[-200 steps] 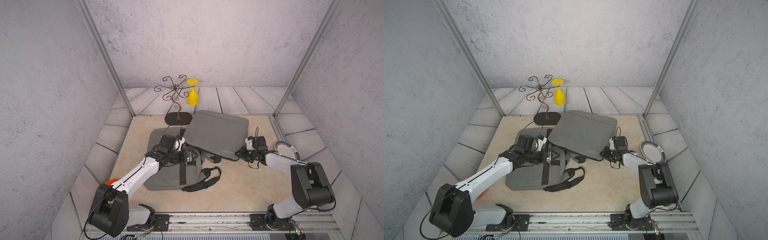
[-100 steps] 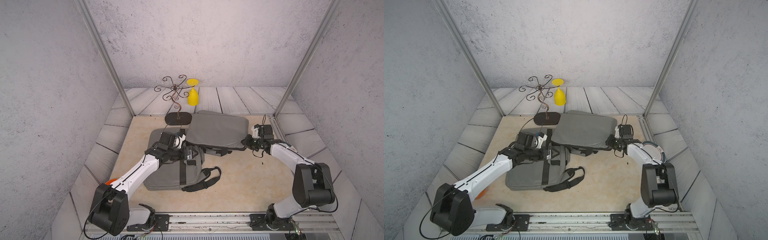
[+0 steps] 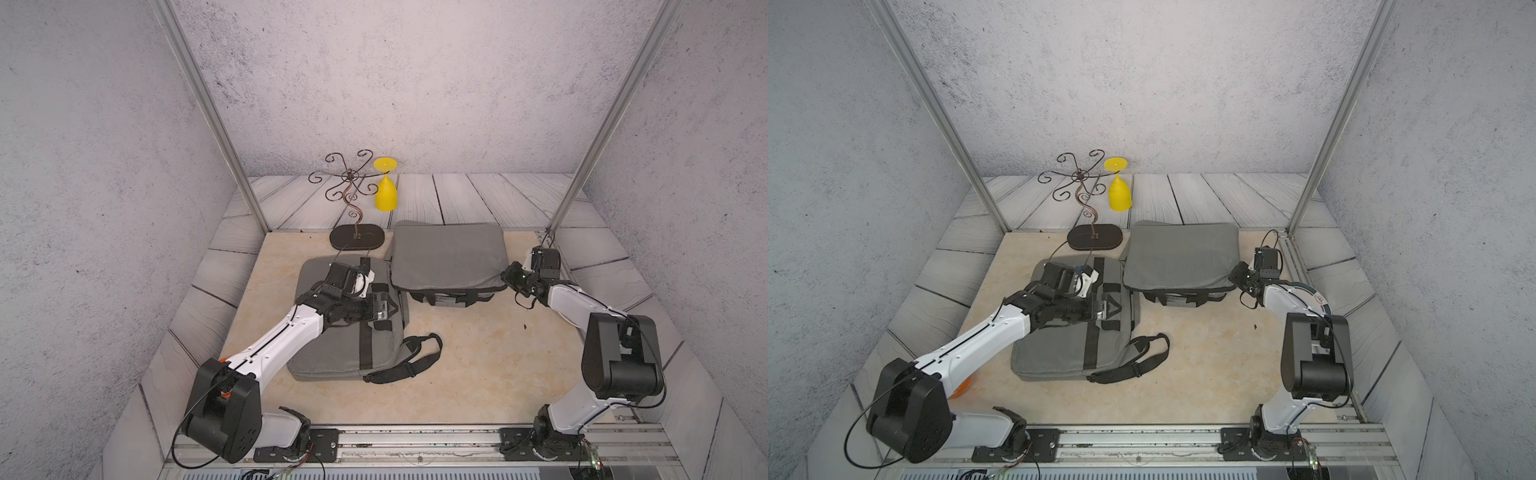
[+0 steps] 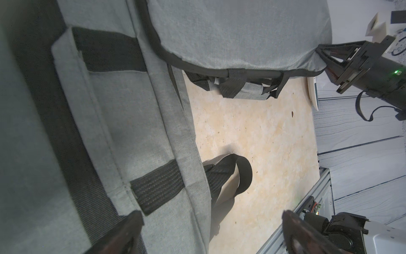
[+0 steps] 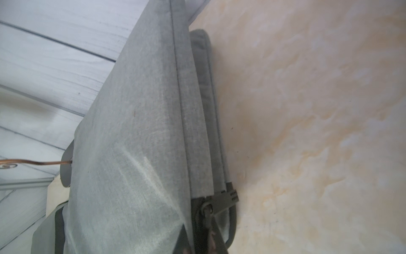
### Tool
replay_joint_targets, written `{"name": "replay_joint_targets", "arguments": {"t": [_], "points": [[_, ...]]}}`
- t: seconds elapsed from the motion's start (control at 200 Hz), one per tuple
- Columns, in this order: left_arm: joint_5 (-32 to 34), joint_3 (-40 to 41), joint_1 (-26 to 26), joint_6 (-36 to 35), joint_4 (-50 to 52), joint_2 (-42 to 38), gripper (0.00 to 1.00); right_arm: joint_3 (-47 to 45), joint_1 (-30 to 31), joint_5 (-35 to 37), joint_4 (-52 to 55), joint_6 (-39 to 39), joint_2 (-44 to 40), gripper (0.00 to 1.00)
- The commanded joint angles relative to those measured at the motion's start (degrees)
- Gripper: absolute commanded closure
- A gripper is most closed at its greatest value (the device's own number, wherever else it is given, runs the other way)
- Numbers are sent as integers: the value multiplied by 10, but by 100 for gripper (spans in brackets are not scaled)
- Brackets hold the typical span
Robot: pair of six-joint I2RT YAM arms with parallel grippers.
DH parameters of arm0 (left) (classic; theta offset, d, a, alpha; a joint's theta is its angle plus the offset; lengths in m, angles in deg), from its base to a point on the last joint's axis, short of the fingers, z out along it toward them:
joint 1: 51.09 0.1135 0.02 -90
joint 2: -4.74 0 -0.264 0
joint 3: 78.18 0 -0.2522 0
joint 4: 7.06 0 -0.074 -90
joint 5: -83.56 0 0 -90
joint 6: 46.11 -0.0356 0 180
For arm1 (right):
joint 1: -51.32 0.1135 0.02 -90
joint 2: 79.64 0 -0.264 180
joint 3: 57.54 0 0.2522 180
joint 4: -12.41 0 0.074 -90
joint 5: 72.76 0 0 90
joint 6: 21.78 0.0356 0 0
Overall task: Open the zippered laptop bag and take out the laptop
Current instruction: Move the zippered laptop bag to the zippered laptop bag.
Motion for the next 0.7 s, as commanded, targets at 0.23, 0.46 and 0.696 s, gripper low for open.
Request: {"name": "replay_joint_targets", "arguments": {"t": [0.23,0.46,0.696], "points": [[114,-100,-56,-22,76,86,1,-41,-51,86,-163,57,-1,100],[223,-185,-107,-19,161,172,3,-50,-54,48,-148,36,-1,100],[307,-253,-139,-19,218,251,32,-82,-55,6,-101,-4,-24,63]]}}
